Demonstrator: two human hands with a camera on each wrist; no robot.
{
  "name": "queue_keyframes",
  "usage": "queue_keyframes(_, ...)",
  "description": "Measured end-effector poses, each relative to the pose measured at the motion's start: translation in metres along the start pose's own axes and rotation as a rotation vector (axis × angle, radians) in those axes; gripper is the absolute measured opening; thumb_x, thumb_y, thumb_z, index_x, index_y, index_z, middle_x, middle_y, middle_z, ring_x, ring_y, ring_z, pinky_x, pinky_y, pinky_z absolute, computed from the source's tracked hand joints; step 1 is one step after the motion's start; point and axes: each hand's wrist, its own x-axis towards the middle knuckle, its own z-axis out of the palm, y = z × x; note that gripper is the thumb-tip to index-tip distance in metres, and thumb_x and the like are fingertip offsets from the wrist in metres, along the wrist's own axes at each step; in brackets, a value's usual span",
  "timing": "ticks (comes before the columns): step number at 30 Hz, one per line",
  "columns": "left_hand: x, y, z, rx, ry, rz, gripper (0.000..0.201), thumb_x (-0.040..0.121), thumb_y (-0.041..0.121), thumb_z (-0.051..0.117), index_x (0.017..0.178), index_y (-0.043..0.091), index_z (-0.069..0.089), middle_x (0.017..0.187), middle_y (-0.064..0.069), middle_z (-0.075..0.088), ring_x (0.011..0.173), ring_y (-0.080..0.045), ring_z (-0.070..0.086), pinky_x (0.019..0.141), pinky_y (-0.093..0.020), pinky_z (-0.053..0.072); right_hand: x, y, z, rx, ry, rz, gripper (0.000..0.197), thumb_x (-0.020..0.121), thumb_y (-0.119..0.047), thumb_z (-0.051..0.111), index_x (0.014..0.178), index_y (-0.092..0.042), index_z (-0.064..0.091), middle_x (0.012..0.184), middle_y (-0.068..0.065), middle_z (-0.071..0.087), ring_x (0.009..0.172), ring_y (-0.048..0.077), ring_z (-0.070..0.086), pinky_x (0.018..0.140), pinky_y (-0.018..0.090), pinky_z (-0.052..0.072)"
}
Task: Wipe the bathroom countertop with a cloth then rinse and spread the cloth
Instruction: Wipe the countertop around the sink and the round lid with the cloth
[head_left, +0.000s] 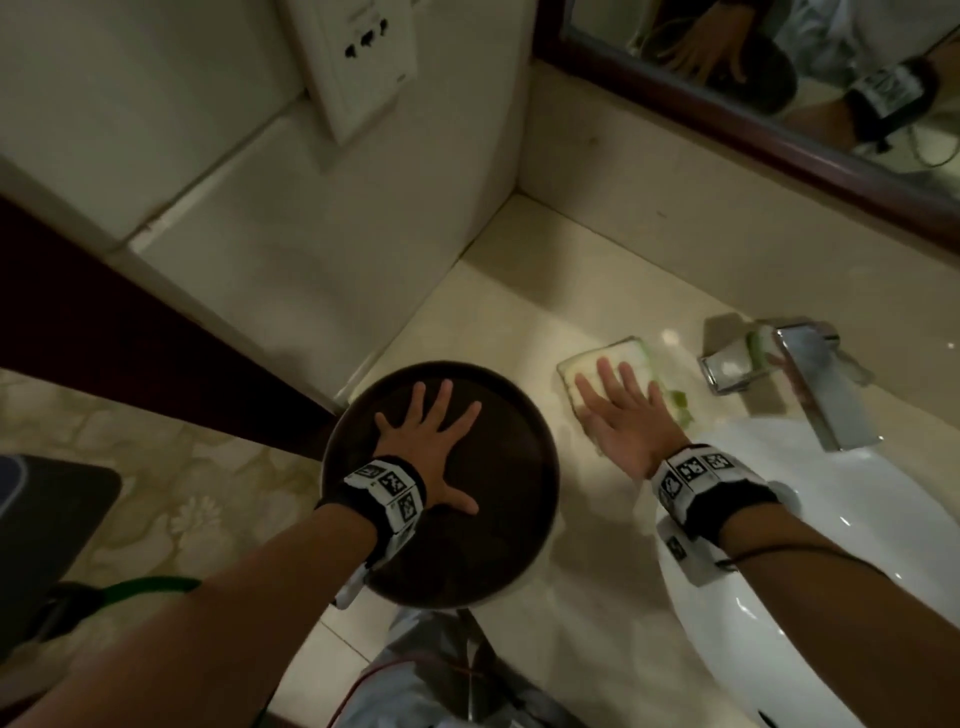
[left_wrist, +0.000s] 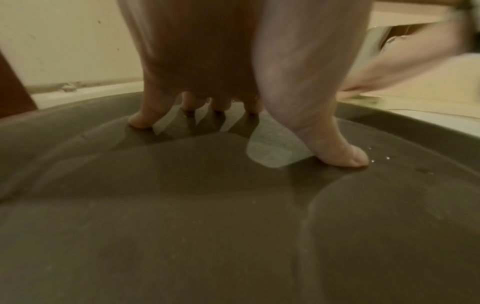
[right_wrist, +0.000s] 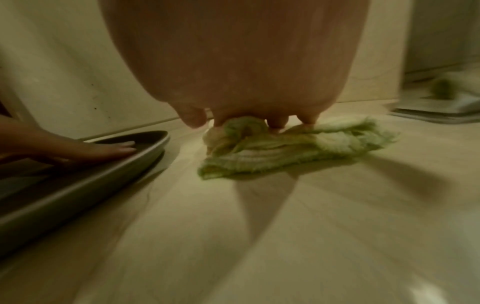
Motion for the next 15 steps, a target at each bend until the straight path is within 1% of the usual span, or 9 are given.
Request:
queue_keyframes(2,0.000,0.000,0.000,-0.004,0.003,0.006,0.127,0.060,0.077,0.067,0.145,0.044,-0.022,0.152,0.000,-0.037,0.140,-0.036,-0.029,0.106,-0.075,0.007,0.022,-0.023,-0.012,-0.034,-0.012,-0.040,0.055,0.100,-0.051,0.009,0.153,-0.039,-0.003,0.161,-0.002,-0.019,0.147,0.024,-0.018,0.119,0.049,-0.006)
queue_keyframes(7,0.001,0.000,0.004,0.008,0.039,0.006,0.127,0.061,0.078,0.066,0.146,0.043,-0.022,0.154,-0.002,-0.035,0.141,-0.036,-0.028,0.105,-0.076,0.009,0.071,-0.080,-0.037,-0.068,0.000,-0.151,0.057,0.098,-0.056,0.008,0.152,-0.041,0.000,0.160,-0.004,-0.019,0.147,0.022,-0.018,0.117,0.049,-0.010)
queue_keyframes(9,0.001,0.000,0.004,0.001,0.041,0.007,0.127,0.060,0.077,0.067,0.146,0.043,-0.020,0.154,-0.002,-0.034,0.141,-0.036,-0.028,0.104,-0.076,0.008,0.086,-0.100,-0.045,-0.144,-0.015,-0.215,0.055,0.100,-0.051,0.011,0.153,-0.039,0.000,0.161,0.000,-0.018,0.147,0.027,-0.017,0.116,0.053,-0.007)
queue_keyframes(12,0.001,0.000,0.003,-0.005,0.028,0.000,0.128,0.060,0.076,0.068,0.146,0.042,-0.020,0.154,-0.002,-0.034,0.141,-0.035,-0.029,0.104,-0.075,0.007,0.101,-0.125,-0.053,-0.267,-0.022,-0.293,0.053,0.102,-0.043,0.014,0.154,-0.034,0.003,0.162,0.006,-0.015,0.148,0.034,-0.012,0.114,0.059,0.002)
queue_keyframes(13,0.002,0.000,0.003,-0.007,0.027,-0.004,0.127,0.060,0.076,0.068,0.146,0.042,-0.020,0.154,-0.001,-0.034,0.141,-0.035,-0.029,0.104,-0.075,0.007,0.105,-0.130,-0.054,-0.276,-0.019,-0.309,0.052,0.103,-0.041,0.014,0.154,-0.034,0.004,0.162,0.007,-0.013,0.148,0.034,-0.011,0.114,0.060,0.003)
queue_keyframes(15,0.002,0.001,0.003,-0.006,0.029,-0.007,0.128,0.060,0.076,0.067,0.146,0.043,-0.021,0.154,-0.001,-0.035,0.141,-0.035,-0.029,0.105,-0.075,0.007,0.110,-0.132,-0.054,-0.242,-0.020,-0.320,0.051,0.103,-0.040,0.014,0.154,-0.035,0.004,0.162,0.004,-0.012,0.148,0.032,-0.011,0.114,0.058,0.003)
